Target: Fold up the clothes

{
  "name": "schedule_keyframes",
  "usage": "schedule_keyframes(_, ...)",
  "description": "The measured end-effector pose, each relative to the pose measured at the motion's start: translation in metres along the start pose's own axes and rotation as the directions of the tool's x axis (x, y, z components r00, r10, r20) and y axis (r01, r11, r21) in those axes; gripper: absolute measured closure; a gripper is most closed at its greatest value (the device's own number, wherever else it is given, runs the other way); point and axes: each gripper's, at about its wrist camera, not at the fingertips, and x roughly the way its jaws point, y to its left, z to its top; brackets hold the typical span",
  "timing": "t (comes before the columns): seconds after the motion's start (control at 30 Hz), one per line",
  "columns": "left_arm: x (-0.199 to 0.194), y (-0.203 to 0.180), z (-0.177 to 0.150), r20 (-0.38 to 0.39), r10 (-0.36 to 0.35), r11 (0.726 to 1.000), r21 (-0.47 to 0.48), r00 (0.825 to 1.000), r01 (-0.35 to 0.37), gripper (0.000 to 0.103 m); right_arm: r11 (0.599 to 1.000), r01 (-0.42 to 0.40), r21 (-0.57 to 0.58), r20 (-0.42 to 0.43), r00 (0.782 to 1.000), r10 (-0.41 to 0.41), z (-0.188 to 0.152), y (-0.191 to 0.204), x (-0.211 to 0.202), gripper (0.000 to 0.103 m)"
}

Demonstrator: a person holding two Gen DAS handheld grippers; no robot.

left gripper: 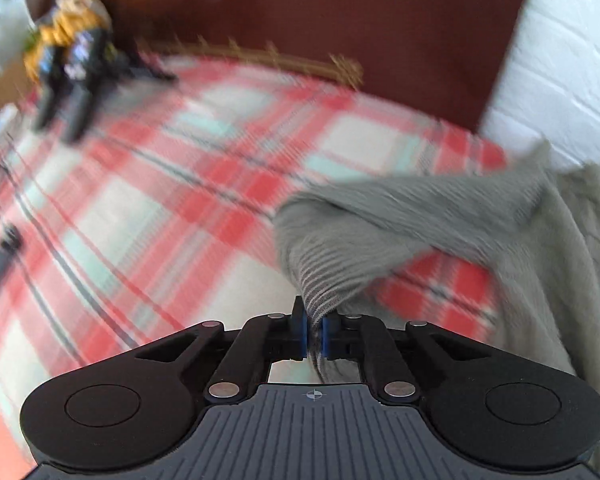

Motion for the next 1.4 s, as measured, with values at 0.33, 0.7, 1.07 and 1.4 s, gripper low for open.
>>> schedule_keyframes(0.33, 0.017, 0.039, 0.042, 0.088, 0.240, 0.965, 0.087, 0.967, -0.248, 0.102, 0.997, 0.054, -0.056, 0.048, 0.998, -0.052, 0.030, 0.001, 0.002, 0.058)
schedule_keyframes(0.7, 0.063, 0.065, 0.028, -0.152, 0.305, 0.952, 0.065, 0.940, -0.298, 0.055, 0.941, 0.268, -0.208, 0.165, 0.958, -0.237, 0.076, -0.002, 0.015, 0.046)
schedule_keyframes(1.07, -0.026, 0.068, 0.010, -0.117, 0.058, 0.998, 0.027, 0.991, -0.055, 0.024, 0.903, 0.323, -0.284, 0.135, 0.945, -0.296, 0.105, -0.033, 0.067, 0.040)
schedule_keyframes(1.4, -0.067, 0.015, -0.015, -0.064, -0.086, 0.994, 0.064, 0.994, 0.090, 0.021, 0.915, 0.332, -0.228, 0.246, 0.929, -0.275, 0.142, -0.056, 0.014, 0.099)
